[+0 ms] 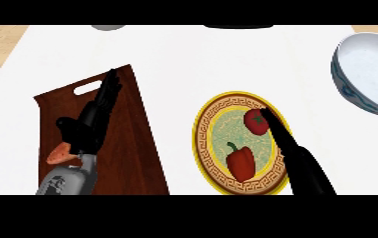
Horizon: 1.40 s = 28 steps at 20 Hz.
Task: Pick the bell pepper from the plate and place it in the bowl
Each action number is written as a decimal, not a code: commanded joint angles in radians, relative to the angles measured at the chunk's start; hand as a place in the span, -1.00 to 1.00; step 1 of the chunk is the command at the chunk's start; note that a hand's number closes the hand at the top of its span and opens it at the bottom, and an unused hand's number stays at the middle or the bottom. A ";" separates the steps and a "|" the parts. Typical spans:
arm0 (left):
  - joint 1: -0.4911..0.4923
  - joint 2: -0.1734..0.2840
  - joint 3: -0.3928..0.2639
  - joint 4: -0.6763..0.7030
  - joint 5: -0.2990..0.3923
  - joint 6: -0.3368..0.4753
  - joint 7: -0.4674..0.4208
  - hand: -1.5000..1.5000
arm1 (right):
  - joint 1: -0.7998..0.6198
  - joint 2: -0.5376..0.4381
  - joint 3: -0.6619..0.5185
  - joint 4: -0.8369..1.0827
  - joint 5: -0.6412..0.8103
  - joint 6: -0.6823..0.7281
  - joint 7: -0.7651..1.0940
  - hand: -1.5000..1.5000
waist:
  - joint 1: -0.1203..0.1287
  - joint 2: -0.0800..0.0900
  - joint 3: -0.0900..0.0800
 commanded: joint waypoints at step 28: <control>-0.010 -0.063 0.097 -0.010 -0.067 -0.084 0.028 0.00 | 0.134 0.115 -0.088 0.337 -0.170 -0.144 -0.494 -1.00 | 0.000 0.000 0.000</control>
